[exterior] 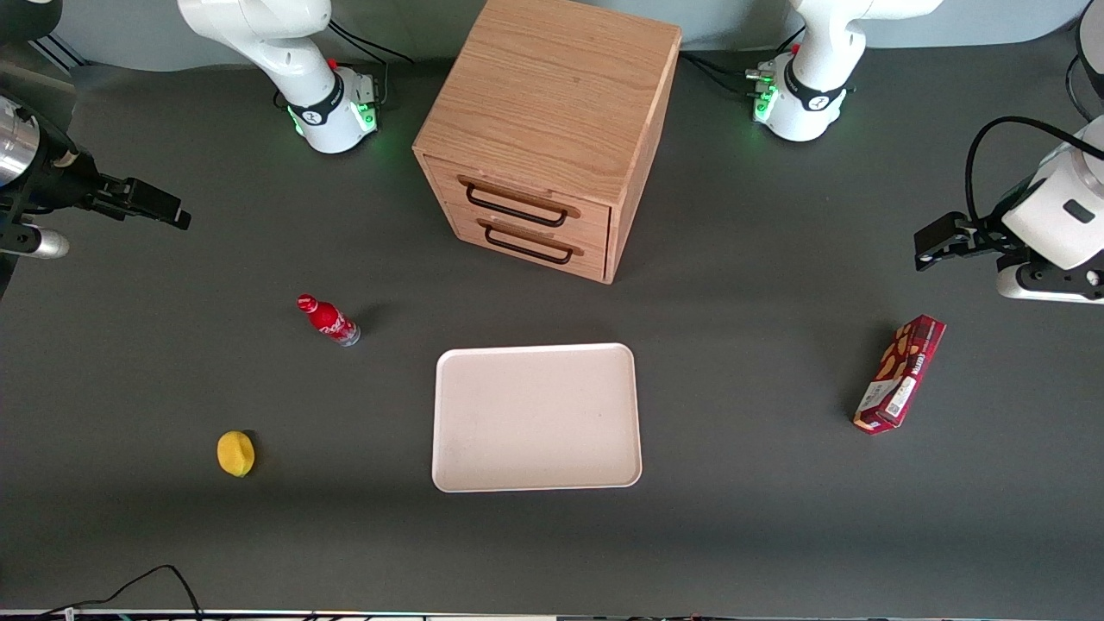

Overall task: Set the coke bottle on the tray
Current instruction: 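Move the right gripper down over the red Coca-Cola bottle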

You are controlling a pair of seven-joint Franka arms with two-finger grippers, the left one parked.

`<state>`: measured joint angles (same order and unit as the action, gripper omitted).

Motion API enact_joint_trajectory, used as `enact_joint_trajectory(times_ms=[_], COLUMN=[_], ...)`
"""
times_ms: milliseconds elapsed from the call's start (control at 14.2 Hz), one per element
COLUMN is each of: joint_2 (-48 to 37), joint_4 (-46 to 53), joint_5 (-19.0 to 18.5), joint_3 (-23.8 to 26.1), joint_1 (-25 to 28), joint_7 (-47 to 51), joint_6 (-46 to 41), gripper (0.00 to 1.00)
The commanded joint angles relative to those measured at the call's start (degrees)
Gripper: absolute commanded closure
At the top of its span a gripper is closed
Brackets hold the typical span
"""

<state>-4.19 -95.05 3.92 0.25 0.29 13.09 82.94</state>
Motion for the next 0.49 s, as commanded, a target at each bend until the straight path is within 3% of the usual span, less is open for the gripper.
enact_joint_trajectory(times_ms=[0, 282, 423], joint_2=[0.94, 1.73, 1.47], joint_4=[2.23, 0.67, -5.02], joint_5=[-4.24, -3.84, -0.86], joint_3=[0.36, 3.16, 3.53], joint_1=[0.75, 1.02, 1.11], joint_7=[0.97, 1.15, 1.06], joint_6=[-2.77, -3.22, 3.24], gripper=[0.00, 0.00, 0.00])
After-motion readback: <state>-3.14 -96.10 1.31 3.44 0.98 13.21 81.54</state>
